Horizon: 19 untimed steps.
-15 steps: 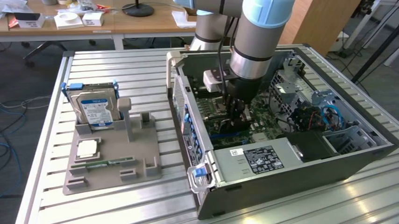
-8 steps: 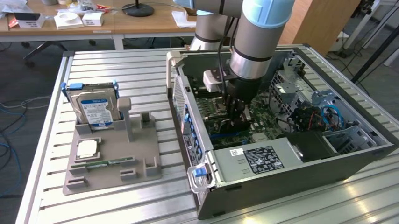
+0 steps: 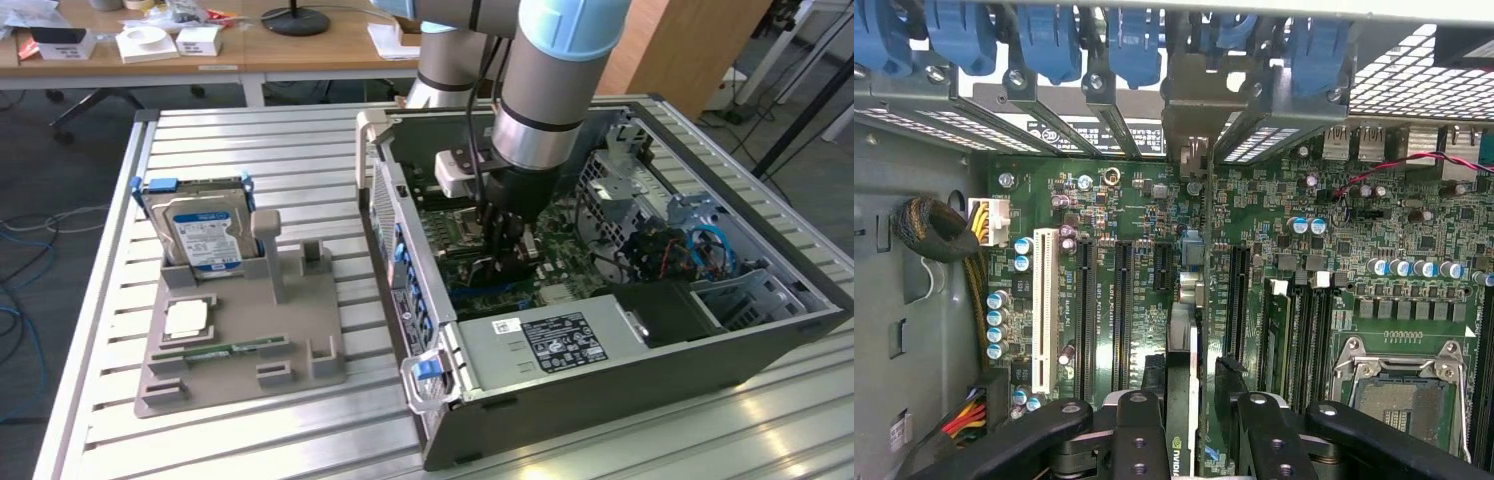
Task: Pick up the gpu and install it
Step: 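Insert the gpu into the slot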
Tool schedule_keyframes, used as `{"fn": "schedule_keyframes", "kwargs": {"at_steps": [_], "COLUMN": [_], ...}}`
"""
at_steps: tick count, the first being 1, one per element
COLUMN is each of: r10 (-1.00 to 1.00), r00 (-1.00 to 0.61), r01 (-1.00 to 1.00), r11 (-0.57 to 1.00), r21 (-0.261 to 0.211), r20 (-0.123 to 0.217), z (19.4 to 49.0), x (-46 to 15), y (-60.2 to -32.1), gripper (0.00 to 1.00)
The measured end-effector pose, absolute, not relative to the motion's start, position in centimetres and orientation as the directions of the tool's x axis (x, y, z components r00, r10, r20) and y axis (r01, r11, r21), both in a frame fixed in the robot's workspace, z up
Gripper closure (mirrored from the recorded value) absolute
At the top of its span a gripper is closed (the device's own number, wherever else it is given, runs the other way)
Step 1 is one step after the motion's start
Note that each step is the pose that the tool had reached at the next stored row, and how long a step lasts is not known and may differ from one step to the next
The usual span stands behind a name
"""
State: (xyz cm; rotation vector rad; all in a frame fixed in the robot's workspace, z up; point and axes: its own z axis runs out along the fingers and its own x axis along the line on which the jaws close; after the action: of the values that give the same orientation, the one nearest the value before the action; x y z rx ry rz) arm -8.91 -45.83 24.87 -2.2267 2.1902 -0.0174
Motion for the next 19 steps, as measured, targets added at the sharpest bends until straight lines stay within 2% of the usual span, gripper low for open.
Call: {"fn": "schedule_keyframes", "kwargs": {"at_steps": [19], "r10": [-1.000], "r00": [0.017], "r01": [-1.000], "r11": [-0.016], "r21": [-0.021], "r20": [-0.005], "z": [24.89], "x": [-8.91], "y": [-45.67], "gripper": [0.66]}}
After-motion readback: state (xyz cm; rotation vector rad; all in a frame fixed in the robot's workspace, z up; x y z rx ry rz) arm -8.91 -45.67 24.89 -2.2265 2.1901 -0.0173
